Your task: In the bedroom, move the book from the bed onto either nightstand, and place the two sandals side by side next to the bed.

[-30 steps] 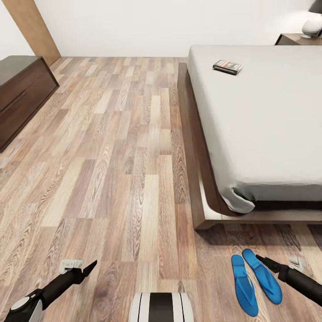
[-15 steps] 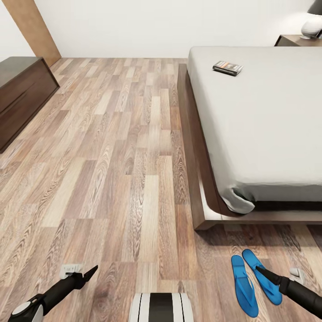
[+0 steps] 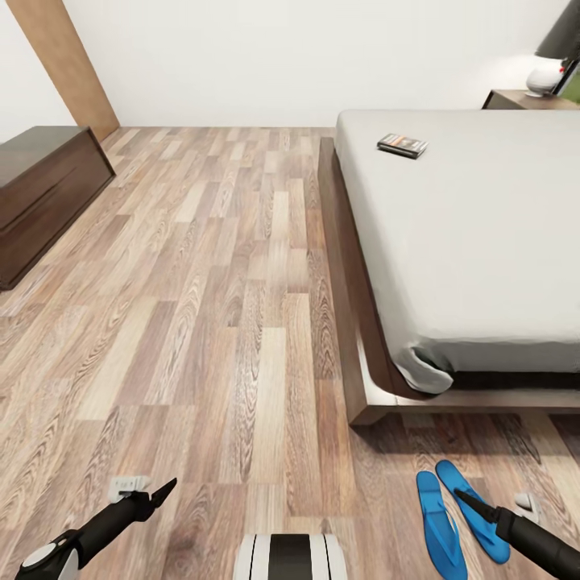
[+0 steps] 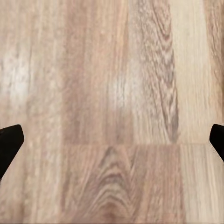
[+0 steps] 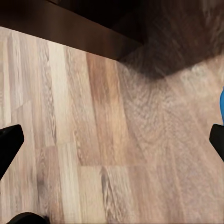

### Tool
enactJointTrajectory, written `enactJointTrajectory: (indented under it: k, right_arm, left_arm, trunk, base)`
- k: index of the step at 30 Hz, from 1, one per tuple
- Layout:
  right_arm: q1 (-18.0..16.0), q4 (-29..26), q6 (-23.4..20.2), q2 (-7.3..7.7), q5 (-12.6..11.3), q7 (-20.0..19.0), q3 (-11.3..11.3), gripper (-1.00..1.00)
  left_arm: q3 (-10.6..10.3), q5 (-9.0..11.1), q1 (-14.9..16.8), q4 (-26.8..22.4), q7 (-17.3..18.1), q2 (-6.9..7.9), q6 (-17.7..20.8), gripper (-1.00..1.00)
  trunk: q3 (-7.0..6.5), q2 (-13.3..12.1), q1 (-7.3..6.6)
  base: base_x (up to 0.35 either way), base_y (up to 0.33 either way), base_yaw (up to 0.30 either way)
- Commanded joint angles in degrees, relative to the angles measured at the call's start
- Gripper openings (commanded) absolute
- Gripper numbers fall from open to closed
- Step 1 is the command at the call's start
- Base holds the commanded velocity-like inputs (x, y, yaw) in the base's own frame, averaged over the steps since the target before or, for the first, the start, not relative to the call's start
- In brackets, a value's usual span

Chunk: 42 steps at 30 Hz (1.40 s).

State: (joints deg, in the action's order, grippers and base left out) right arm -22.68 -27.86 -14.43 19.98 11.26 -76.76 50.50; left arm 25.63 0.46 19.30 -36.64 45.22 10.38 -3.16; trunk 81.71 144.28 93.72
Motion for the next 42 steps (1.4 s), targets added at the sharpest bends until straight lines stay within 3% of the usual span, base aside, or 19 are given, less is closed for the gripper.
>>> enactJointTrajectory:
  k: [1, 17, 25, 42]
  right_arm:
    - [-0.1, 0.0, -0.6, -0.04, 0.5, -0.4, 0.5, 1.0]
    - [-0.1, 0.0, -0.5, -0.03, 0.6, -0.3, 0.5, 1.0]
    - [-0.1, 0.7, 4.1, -0.14, 0.6, -0.2, 0.4, 1.0]
    - [-0.1, 0.9, 4.7, -0.29, 0.6, -0.2, 0.4, 1.0]
  left_arm:
    - [0.1, 0.0, 0.0, 0.1, 0.3, -0.01, -0.2, 1.0]
    - [0.1, 0.1, 0.0, 0.1, 0.2, -0.01, -0.2, 1.0]
    - [0.1, 0.1, 0.0, 0.1, 0.2, -0.01, -0.2, 1.0]
    - [0.1, 0.0, 0.0, 0.1, 0.1, -0.73, -0.2, 1.0]
  trunk:
    - [-0.2, 0.0, -0.03]
    - [-3.74, -0.2, -0.45]
    - [-5.51, -0.3, -0.65]
    - [-9.28, -0.5, -1.09]
  base:
    - [0.0, 0.0, 0.0]
    - [0.0, 0.0, 0.0]
    - [0.0, 0.0, 0.0]
    - [0.0, 0.0, 0.0]
